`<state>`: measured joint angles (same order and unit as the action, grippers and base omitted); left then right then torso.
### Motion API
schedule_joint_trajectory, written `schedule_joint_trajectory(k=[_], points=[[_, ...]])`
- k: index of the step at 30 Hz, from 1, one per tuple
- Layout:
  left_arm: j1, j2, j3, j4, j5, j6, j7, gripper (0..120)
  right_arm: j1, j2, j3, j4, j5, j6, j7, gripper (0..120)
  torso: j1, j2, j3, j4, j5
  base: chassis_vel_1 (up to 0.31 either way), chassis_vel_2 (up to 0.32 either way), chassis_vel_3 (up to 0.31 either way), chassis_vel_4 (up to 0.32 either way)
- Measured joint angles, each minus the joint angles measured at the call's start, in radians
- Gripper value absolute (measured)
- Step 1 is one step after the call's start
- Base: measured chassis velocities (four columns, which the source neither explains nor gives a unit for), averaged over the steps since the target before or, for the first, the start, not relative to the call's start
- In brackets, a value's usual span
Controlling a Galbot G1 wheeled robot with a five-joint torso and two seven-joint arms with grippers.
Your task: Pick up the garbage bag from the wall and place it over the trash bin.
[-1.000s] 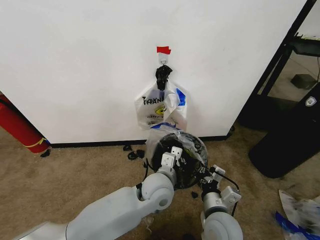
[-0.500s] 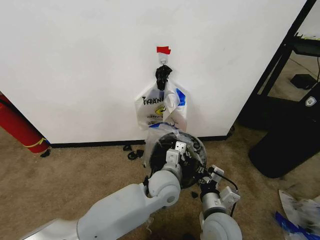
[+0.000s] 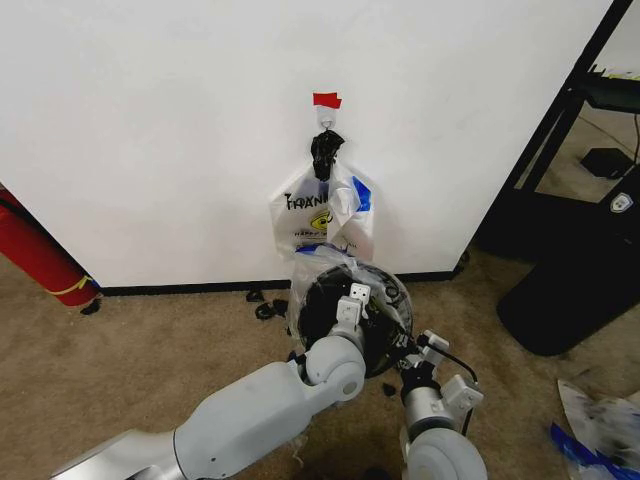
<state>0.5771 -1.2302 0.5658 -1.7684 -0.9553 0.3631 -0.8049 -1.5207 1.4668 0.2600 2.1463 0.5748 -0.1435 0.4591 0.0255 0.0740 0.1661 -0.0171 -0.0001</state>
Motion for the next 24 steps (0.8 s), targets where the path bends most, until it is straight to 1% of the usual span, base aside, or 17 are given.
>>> schedule_joint_trajectory(k=[4, 5, 8, 10, 11, 12, 13, 15, 18, 19, 20, 21, 24], points=[[0.010, 0.068, -0.007, -0.129, -0.054, 0.020, 0.017, 0, 0.015, 0.005, 0.018, -0.022, 0.024, -0.001, 0.009, 0, 0.000, 0.000, 0.000, -0.0001, 0.0000, 0.000, 0.000, 0.000, 0.000], [0.010, 0.068, -0.007, -0.129, -0.054, 0.020, 0.017, 0, 0.015, 0.005, 0.018, -0.022, 0.024, -0.001, 0.009, 0, 0.000, 0.000, 0.000, -0.0001, 0.0000, 0.000, 0.000, 0.000, 0.000], [0.033, 0.132, -0.031, -0.219, -0.081, 0.024, 0.050, 0, 0.025, 0.011, 0.027, -0.032, 0.042, -0.007, 0.017, 0, 0.000, 0.000, 0.000, 0.0000, 0.0000, 0.000, 0.000, 0.000, 0.000], [0.063, 0.170, -0.063, -0.277, -0.100, 0.024, 0.071, 0, 0.029, 0.013, 0.033, -0.036, 0.057, -0.012, 0.023, 0, 0.000, 0.000, 0.000, 0.0000, 0.0000, 0.000, 0.000, 0.000, 0.000], [0.082, 0.188, -0.082, -0.304, -0.106, 0.021, 0.081, 4, 0.030, 0.014, 0.038, -0.037, 0.064, -0.013, 0.025, 0, 0.000, 0.000, 0.000, 0.0002, 0.0000, 0.000, 0.000, 0.000, 0.000], [0.082, 0.188, -0.082, -0.304, -0.106, 0.021, 0.081, 4, 0.030, 0.014, 0.038, -0.037, 0.064, -0.013, 0.025, 0, 0.000, 0.000, 0.000, 0.0002, 0.0000, 0.000, 0.000, 0.000, 0.000], [0.107, 0.205, -0.102, -0.332, -0.102, 0.010, 0.089, 8, 0.031, 0.014, 0.043, -0.038, 0.074, -0.015, 0.026, 0, 0.000, 0.000, 0.000, -0.0001, 0.0000, 0.000, 0.000, 0.000, 0.000], [0.165, 0.237, -0.150, -0.397, -0.082, -0.020, 0.121, 16, 0.034, 0.017, 0.064, -0.038, 0.114, -0.021, 0.032, 0, 0.000, 0.000, 0.000, 0.0001, -0.0003, 0.000, 0.000, 0.000, 0.000], [0.233, 0.268, -0.214, -0.463, -0.046, -0.062, 0.176, 30, 0.041, 0.024, 0.104, -0.037, 0.189, -0.031, 0.044, 0, 0.000, 0.000, 0.000, 0.0000, -0.0001, 0.000, 0.000, 0.000, 0.000], [0.233, 0.268, -0.214, -0.463, -0.046, -0.062, 0.176, 30, 0.041, 0.024, 0.104, -0.037, 0.189, -0.031, 0.044, 0, 0.000, 0.000, 0.000, 0.0000, -0.0001, 0.000, 0.000, 0.000, 0.000], [0.255, 0.277, -0.242, -0.479, -0.038, -0.078, 0.197, 32, 0.042, 0.026, 0.116, -0.036, 0.215, -0.033, 0.048, 0, 0.000, 0.000, 0.000, 0.0000, -0.0001, 0.000, 0.000, 0.000, 0.000], [0.278, 0.283, -0.277, -0.490, -0.034, -0.094, 0.219, 38, 0.043, 0.027, 0.127, -0.033, 0.242, -0.037, 0.053, 0, 0.000, 0.000, 0.000, -0.0003, 0.0001, 0.000, 0.000, 0.000, 0.000], [0.351, 0.299, -0.393, -0.497, -0.039, -0.139, 0.279, 51, 0.046, 0.024, 0.153, -0.024, 0.312, -0.049, 0.067, 0, 0.000, 0.000, 0.000, -0.0001, 0.0000, 0.000, 0.000, 0.000, 0.000]])
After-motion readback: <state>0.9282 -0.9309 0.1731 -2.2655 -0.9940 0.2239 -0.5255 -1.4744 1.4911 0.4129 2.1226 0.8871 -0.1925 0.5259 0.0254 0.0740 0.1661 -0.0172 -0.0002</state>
